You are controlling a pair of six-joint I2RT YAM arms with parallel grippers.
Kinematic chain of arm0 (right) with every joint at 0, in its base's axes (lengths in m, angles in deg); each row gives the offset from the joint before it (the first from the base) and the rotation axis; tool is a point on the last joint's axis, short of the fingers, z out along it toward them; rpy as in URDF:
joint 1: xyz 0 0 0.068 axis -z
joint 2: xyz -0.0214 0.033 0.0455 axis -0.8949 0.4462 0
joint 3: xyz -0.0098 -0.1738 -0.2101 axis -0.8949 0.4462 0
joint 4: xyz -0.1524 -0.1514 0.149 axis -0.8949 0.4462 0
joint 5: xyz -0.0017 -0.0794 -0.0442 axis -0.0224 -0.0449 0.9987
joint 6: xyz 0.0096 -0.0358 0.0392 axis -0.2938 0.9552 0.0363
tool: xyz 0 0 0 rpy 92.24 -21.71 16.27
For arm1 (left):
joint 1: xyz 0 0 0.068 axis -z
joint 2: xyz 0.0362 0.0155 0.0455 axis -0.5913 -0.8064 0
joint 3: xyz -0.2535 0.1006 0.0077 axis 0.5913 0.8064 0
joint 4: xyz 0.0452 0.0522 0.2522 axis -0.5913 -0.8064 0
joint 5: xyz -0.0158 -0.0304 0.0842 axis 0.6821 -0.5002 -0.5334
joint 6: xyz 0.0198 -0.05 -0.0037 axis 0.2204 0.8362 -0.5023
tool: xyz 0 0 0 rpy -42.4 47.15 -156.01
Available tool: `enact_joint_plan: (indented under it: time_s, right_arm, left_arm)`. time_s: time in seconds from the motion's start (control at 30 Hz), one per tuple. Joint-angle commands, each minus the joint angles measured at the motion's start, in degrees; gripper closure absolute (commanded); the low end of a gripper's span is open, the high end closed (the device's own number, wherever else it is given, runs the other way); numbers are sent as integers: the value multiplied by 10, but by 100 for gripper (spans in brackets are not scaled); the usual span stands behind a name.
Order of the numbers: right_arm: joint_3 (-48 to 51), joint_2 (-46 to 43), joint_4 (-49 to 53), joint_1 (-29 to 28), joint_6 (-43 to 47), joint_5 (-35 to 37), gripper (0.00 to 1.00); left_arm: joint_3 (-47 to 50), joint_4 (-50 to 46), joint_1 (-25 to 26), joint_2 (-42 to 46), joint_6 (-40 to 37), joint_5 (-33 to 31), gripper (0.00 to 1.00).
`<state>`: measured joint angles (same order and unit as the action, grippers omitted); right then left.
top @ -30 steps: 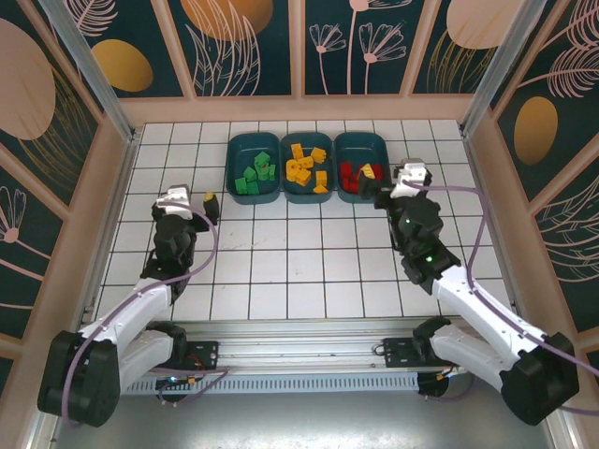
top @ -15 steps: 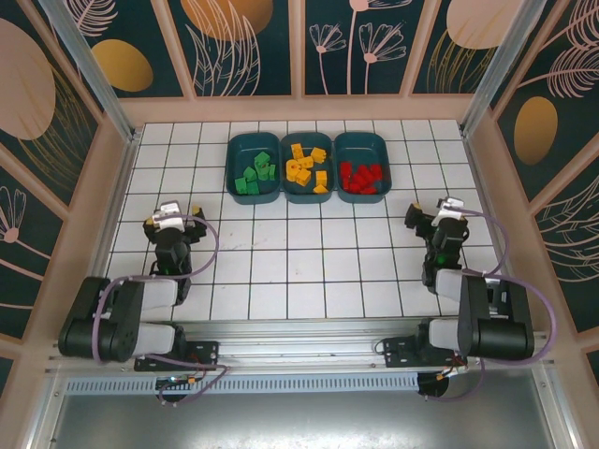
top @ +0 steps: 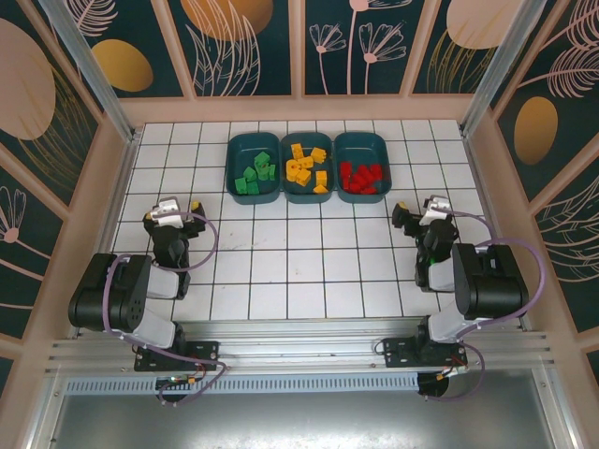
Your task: Sort the legos into containers by color
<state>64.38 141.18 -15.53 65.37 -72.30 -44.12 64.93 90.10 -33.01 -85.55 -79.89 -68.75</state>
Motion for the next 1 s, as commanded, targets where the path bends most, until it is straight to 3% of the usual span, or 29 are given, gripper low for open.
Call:
enact_joint_plan:
  time_s: [0.0, 0.97]
  right_arm:
    - [-8, -2, -27, -2, 11, 1, 1]
    - [-5, -2, -30, -4, 11, 4, 1]
  left_arm:
    - [-8, 21, -4, 1, -2, 11, 1]
    - [-9, 18, -10, 2, 0, 23, 1]
